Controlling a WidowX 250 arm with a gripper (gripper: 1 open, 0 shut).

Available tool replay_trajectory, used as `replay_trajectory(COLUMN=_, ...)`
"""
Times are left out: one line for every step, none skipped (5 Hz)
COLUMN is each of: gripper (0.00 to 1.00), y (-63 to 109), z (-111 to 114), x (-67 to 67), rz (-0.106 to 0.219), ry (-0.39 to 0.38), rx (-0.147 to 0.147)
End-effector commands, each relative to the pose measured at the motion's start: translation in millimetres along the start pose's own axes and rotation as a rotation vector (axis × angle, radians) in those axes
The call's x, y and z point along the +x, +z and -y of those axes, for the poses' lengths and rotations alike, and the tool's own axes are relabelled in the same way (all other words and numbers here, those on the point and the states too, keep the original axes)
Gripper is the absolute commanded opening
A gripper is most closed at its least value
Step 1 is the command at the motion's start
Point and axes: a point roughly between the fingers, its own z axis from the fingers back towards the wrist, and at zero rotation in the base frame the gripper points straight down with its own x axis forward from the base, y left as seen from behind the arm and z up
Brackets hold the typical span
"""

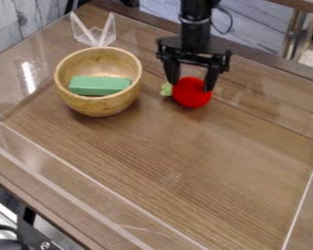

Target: Move the red fruit to the right

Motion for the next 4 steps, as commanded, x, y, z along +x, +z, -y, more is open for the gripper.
replay_trajectory(gripper=1.00, y=10.1, z=-10, x=16.8, rz=0.057, ry=-0.019, rx=-0.006)
replay_trajectory(gripper=1.00, y=8.1, z=-26, x=26.7, rz=0.060, ry=-0.036, rx=-0.008)
replay_trajectory(gripper=1.00, y=15.3, z=-26, x=27.5, rz=0.061, ry=-0.009, rx=-0.004)
replay_trajectory(gripper=0.00, y=11.4, z=-33, x=25.7, rz=0.059, ry=-0.019, rx=-0.008)
